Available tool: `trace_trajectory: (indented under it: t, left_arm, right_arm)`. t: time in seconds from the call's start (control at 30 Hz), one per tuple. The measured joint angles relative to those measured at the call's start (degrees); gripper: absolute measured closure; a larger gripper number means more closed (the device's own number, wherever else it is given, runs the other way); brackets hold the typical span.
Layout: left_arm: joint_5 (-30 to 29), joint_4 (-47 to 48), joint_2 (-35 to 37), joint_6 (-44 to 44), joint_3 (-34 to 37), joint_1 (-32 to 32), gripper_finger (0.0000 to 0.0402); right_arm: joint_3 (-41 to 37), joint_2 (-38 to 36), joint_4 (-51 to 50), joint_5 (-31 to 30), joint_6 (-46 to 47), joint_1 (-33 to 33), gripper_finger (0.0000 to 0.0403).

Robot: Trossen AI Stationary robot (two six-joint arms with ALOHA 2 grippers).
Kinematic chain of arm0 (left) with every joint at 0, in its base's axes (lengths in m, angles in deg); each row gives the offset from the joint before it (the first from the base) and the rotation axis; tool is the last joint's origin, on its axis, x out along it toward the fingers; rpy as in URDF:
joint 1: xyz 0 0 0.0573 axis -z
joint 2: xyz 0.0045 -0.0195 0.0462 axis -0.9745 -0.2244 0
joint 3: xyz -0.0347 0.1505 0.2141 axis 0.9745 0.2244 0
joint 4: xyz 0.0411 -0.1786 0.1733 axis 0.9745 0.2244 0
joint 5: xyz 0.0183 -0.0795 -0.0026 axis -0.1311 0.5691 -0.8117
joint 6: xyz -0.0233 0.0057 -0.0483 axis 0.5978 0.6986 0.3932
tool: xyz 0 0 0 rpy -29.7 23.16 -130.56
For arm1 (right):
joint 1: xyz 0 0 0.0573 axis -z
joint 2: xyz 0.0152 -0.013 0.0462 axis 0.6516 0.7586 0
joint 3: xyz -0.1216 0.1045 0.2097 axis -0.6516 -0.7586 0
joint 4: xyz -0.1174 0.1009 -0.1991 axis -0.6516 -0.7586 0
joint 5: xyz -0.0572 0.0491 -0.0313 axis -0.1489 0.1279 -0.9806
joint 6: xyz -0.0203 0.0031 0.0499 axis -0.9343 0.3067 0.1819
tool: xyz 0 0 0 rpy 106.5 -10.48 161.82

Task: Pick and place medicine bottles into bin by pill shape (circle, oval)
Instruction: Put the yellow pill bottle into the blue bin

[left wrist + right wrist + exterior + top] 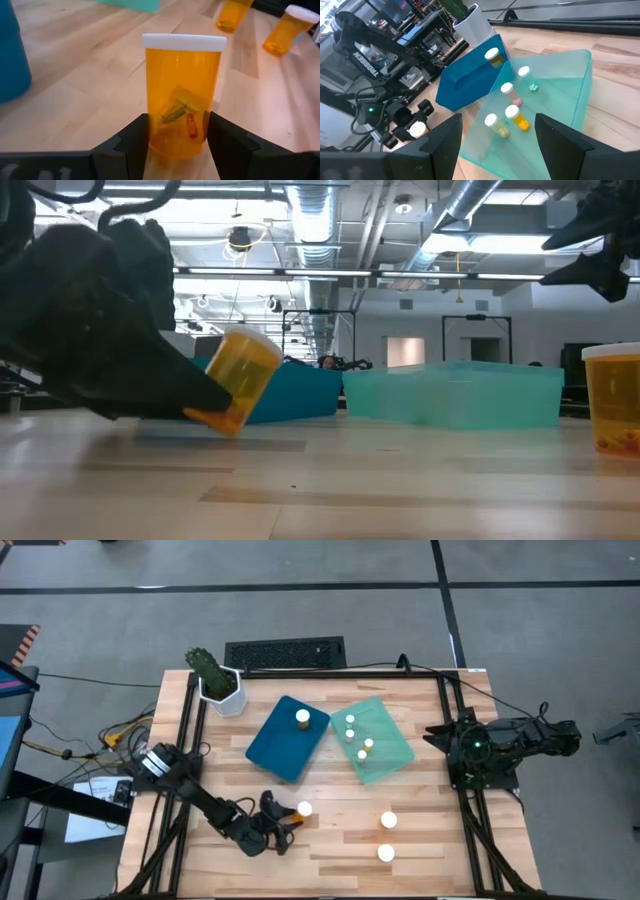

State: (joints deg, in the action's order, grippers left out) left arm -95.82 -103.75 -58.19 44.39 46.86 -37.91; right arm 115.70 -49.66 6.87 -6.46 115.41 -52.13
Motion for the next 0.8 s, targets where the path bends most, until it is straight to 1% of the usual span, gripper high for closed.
trace_trajectory:
  t: [0.1, 0.2, 0.3, 0.43, 0.53, 0.6, 0.7, 0.8]
  left_arm:
    - [-0.6, 0.2, -1.4, 0.0, -1.6, -0.1, 0.0234]
    - [-1.1, 2.1, -2.3, -2.4, -3.5, -0.1, 0.0228]
    - [-0.7, 5.4, -2.8, -6.2, -5.8, -0.1, 0.0205]
    - [0.0, 10.9, -2.9, -9.5, -8.4, -0.2, 0.0163]
    - [0.7, 14.8, -2.9, -9.2, -9.6, -0.2, 0.0138]
    - [1.9, 16.4, -2.9, -7.2, -10.1, -0.2, 0.0129]
    - [2.8, 16.8, -2.7, -3.4, -10.6, -0.1, 0.0124]
    - [3.3, 17.5, -2.1, -2.2, -11.4, 0.7, 0.0123]
  right_arm:
    - [0.0, 0.0, -0.2, 0.0, 0.0, 0.0, 0.0143]
    - [0.0, 0.0, -0.2, 0.0, 0.0, 0.0, 0.0143]
    - [0.0, 0.0, -0.2, 0.0, 0.0, 0.0, 0.0143]
    - [0.0, 0.0, -0.2, 0.0, -0.1, 0.0, 0.0143]
    - [0.0, 0.0, -0.1, 0.0, -0.1, 0.0, 0.0143]
    - [0.0, 0.0, -0.2, 0.0, -0.1, 0.0, 0.0143]
    - [0.0, 0.0, -0.1, 0.0, -0.1, 0.0, 0.0143]
    - [0.0, 0.0, -0.1, 0.0, -0.1, 0.0, 0.0143]
